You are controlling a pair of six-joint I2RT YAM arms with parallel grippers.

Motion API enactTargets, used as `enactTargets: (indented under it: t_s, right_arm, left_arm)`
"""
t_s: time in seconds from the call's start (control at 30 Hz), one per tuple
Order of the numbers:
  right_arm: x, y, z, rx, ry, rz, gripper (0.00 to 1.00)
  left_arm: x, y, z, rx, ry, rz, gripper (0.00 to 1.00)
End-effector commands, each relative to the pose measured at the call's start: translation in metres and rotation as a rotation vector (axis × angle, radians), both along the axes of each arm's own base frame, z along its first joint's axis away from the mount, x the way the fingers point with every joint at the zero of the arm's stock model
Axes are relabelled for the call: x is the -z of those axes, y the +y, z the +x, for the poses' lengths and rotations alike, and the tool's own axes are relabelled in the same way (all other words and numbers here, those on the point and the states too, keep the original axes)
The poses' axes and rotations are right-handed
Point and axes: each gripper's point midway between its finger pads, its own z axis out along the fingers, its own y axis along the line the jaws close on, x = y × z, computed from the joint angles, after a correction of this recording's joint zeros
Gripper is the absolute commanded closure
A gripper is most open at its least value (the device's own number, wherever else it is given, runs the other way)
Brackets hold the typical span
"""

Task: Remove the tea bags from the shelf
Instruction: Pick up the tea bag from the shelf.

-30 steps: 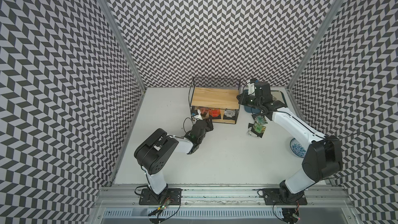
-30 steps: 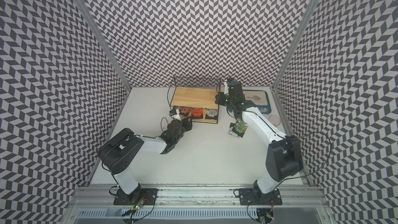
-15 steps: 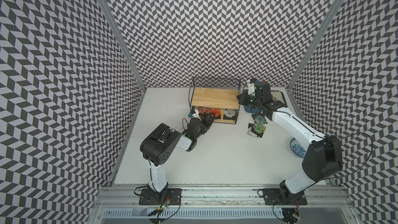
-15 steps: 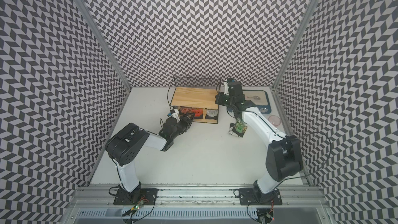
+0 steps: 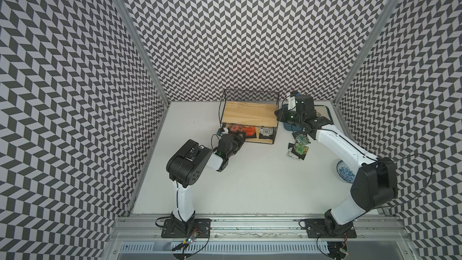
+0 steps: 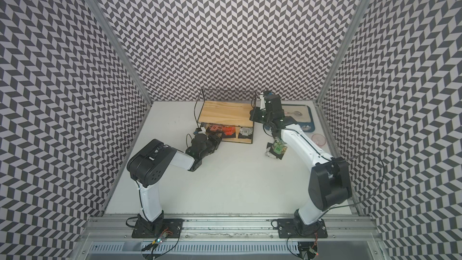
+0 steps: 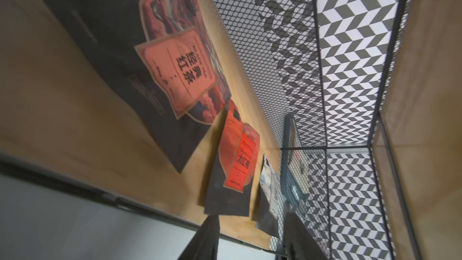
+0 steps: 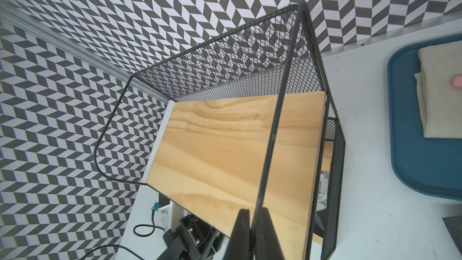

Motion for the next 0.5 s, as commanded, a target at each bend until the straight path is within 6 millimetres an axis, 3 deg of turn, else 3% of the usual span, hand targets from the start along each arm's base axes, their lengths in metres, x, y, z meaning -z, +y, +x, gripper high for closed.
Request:
enactTargets:
  t_s: [0.0, 0.27, 0.47]
  right_arm:
    - [0.030, 0.005, -0.018, -0.078, 0.098, -0.036, 1.00]
    - [0.031, 0.005, -0.019, -0.084, 0.098, -0.034, 1.00]
    - [0.029, 0.005, -0.019, -0.087, 0.094, -0.029, 1.00]
  left_arm:
    - [0.000, 0.005, 0.008, -0.009, -0.018, 0.042, 0.53]
    - [0.008, 0.011, 0.009, -0.034, -0.001, 0.089, 0.52]
    - [0.015, 0.005, 0.013, -0.023, -0.006, 0.085, 0.52]
